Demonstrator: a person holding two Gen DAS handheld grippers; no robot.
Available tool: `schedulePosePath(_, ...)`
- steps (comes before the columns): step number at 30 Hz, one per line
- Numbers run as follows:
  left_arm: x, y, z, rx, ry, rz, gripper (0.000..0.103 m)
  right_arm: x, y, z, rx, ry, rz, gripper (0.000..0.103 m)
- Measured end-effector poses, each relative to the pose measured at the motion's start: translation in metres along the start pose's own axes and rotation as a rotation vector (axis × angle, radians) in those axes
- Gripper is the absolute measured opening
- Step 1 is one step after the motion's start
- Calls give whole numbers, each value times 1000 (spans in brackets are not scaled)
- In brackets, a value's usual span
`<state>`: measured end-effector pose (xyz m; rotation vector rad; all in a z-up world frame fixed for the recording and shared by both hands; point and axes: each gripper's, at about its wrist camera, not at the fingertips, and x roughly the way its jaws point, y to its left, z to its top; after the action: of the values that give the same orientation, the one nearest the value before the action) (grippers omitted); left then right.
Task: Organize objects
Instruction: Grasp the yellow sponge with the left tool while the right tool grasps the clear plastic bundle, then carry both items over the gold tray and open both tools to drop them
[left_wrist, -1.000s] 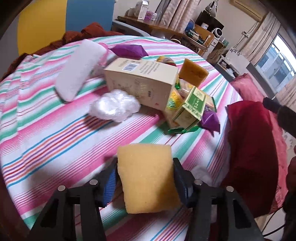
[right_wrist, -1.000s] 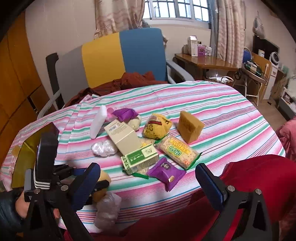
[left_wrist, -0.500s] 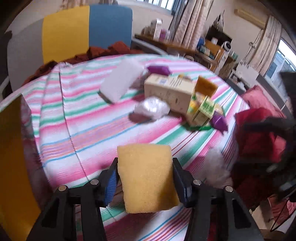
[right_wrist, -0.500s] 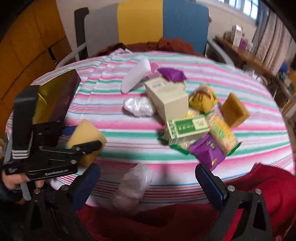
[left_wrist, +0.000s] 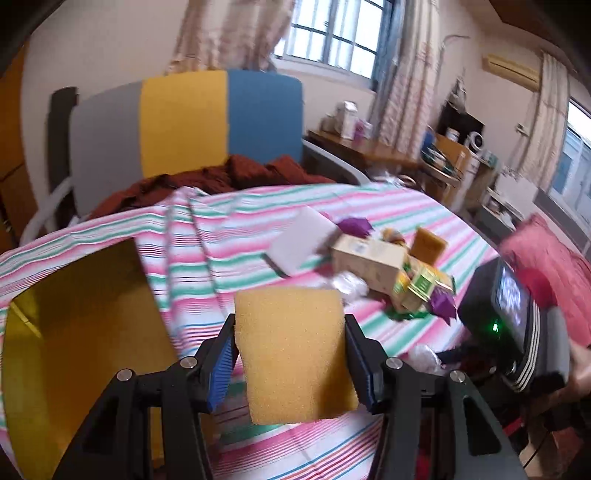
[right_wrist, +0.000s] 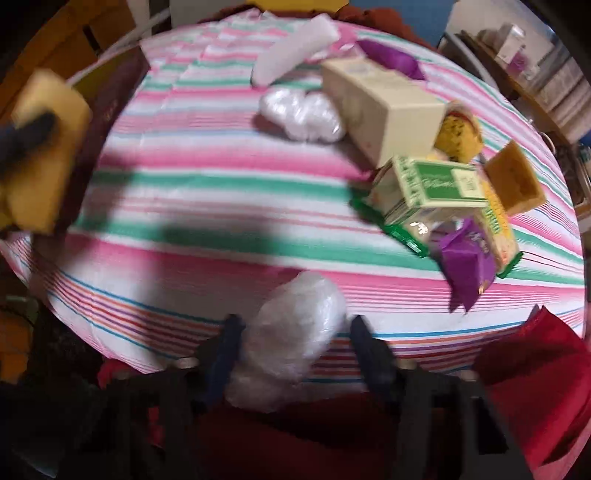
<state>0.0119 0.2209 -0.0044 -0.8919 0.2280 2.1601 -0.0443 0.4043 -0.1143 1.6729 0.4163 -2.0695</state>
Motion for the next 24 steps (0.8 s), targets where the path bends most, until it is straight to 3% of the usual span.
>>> schedulePosePath(8, -38, 47, 2, -96, -64, 137, 55, -3, 5, 6, -6, -57, 0, 38)
schedulePosePath(14, -51, 86, -2, -172, -71, 225, 55, -44, 15, 29, -18, -226, 95, 38)
schedulePosePath(20, -62, 125, -14, -224, -69, 300, 55, -82, 70, 76, -116, -376, 217, 39)
schedulePosePath(24, -63, 155, -19, -250, -52, 354, 55, -90, 116, 101, -181, -427, 271, 39)
